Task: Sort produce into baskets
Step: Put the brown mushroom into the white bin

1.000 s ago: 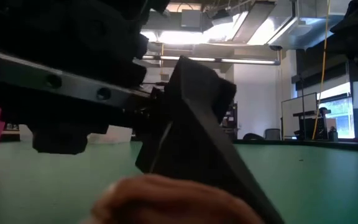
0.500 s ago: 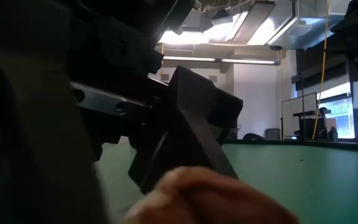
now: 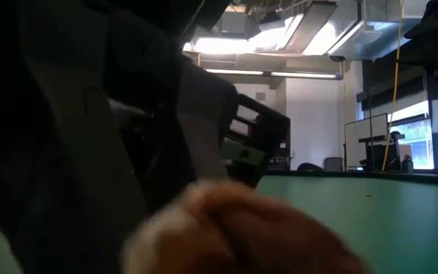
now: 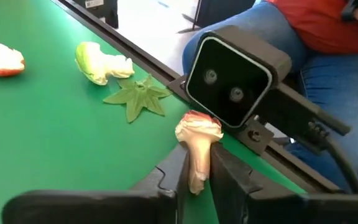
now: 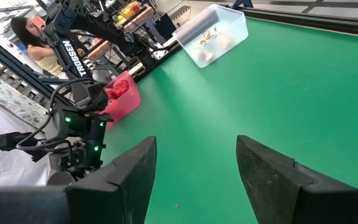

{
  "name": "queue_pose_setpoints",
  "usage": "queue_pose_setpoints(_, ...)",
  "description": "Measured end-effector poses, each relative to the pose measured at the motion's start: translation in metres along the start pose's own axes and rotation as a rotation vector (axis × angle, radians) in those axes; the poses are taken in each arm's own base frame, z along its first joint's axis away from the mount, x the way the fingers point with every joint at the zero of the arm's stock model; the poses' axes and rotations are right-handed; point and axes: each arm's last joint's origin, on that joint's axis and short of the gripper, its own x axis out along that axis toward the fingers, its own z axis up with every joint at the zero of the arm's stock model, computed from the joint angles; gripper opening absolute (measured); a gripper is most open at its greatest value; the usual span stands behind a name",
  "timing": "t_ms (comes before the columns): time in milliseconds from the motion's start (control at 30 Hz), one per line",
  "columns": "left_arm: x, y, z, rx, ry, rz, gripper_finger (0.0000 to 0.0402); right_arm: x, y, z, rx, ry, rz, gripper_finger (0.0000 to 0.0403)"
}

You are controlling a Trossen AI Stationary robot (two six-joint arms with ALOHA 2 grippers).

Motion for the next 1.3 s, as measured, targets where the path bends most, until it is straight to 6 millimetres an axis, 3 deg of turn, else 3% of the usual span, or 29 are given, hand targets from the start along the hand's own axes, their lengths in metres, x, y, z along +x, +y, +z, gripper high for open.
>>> queue_pose_setpoints(333, -0.046, 0.014, 0.033, -0.007, 0.105, 0.072, 0.0040, 0.000, 0.000, 0.000, 0.001, -0.001, 0.001, 0.0221)
queue_pose_setpoints(500, -0.092, 0.013, 0.050, 0.001, 0.273, 0.190, 0.0045, 0.000, 0.000, 0.000, -0.001, 0.000, -0.001, 0.0221)
queue_pose_setpoints(700, -0.158, 0.006, 0.063, -0.045, 0.338, 0.347, 0.0042, 0.000, 0.000, 0.000, -0.002, 0.001, -0.002, 0.0221)
queue_pose_setpoints(833, -0.207, 0.004, 0.061, -0.163, 0.329, 0.543, 0.0044, 0.000, 0.000, 0.000, -0.003, 0.001, -0.003, 0.0221)
queue_pose_setpoints(1033, -0.271, -0.004, 0.041, -0.331, 0.278, 0.948, 0.0052, 0.000, 0.000, 0.000, -0.003, 0.000, -0.003, 0.0221)
queue_pose_setpoints(1200, -0.316, -0.009, 0.023, -0.453, 0.194, 1.363, 0.0054, 0.000, 0.000, 0.000, -0.004, 0.000, -0.004, 0.0221)
queue_pose_setpoints(1300, -0.338, -0.008, 0.013, -0.525, 0.149, 1.523, 0.0054, 0.000, 0.000, 0.000, -0.007, 0.000, -0.005, 0.0221)
